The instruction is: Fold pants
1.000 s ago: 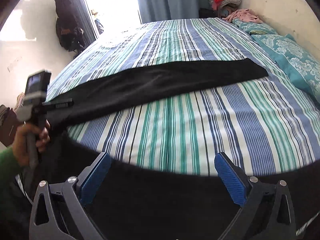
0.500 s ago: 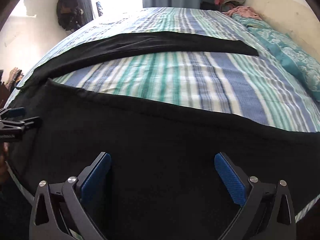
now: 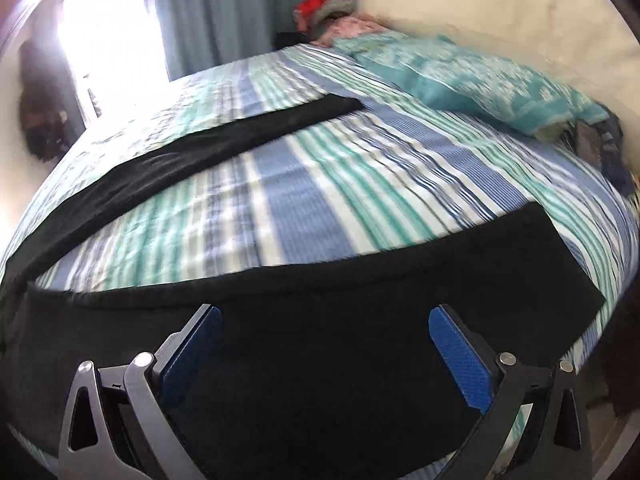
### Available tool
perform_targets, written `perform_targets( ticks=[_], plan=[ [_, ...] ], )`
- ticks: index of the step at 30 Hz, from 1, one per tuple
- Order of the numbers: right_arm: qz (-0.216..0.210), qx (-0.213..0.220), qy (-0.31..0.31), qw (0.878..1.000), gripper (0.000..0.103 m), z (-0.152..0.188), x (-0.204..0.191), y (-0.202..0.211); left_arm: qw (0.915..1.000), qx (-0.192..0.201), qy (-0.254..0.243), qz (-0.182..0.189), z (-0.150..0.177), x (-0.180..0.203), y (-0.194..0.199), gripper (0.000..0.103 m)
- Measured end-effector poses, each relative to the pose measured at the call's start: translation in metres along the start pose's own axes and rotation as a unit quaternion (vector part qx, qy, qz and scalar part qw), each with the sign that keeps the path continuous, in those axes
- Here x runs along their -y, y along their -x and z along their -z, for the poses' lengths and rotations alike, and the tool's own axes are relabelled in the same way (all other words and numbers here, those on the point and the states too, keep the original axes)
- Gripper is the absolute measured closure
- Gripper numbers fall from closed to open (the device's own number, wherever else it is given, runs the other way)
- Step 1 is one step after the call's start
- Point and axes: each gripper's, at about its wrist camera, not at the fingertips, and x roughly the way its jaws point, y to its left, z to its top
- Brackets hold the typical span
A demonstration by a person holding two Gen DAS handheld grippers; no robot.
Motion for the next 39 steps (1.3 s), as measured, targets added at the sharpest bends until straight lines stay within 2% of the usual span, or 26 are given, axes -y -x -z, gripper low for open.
perform_targets(
  ticks=[2,4,9,16,19,22,24,28,31,34,39],
  plan=[
    [-0.034,0.006,0.058,0.998,0.000,0.002,-0.037,0.002,0.9997,0.018,-0.007,-0.013,0.005,0.005,0.002,0.000],
    [-0.063,-0.008,0.100,0.993,0.000,0.009,-0.068,-0.007,0.9993,0.030,-0.009,-0.023,0.010,0.007,0.003,0.000],
    [-0.087,-0.014,0.170,0.981,0.000,0.023,-0.109,-0.013,0.9983,0.046,-0.016,-0.032,0.008,0.010,0.001,0.000],
    [-0.129,-0.018,0.184,0.974,0.000,0.020,-0.125,-0.010,0.9975,0.056,-0.019,-0.040,0.009,0.007,0.004,0.000],
    [-0.136,-0.026,0.200,0.970,0.000,0.020,-0.134,-0.013,0.9984,0.043,-0.009,-0.037,0.006,0.005,0.004,0.000],
    [-0.137,-0.032,0.222,0.965,0.000,0.022,-0.144,-0.014,0.9993,0.003,0.008,-0.038,-0.004,0.004,0.007,0.001],
    [-0.137,-0.037,0.238,0.961,0.000,0.024,-0.150,-0.014,0.9992,-0.012,0.014,-0.035,-0.016,0.008,0.013,0.001],
    [-0.134,-0.045,0.275,0.951,0.000,0.029,-0.163,-0.015,0.9992,0.034,0.019,0.002,-0.058,0.026,0.031,0.001],
    [-0.131,-0.050,0.301,0.943,0.000,0.033,-0.171,-0.017,0.9985,0.050,0.011,0.019,-0.100,0.048,0.027,0.001],
    [-0.129,-0.049,0.316,0.939,0.000,0.034,-0.175,-0.017,0.9977,0.064,0.002,0.023,-0.140,0.070,0.014,0.001],
    [-0.131,-0.059,0.312,0.939,0.000,0.029,-0.172,-0.020,0.9948,0.083,-0.058,-0.009,-0.185,0.103,-0.023,0.001]
  ],
)
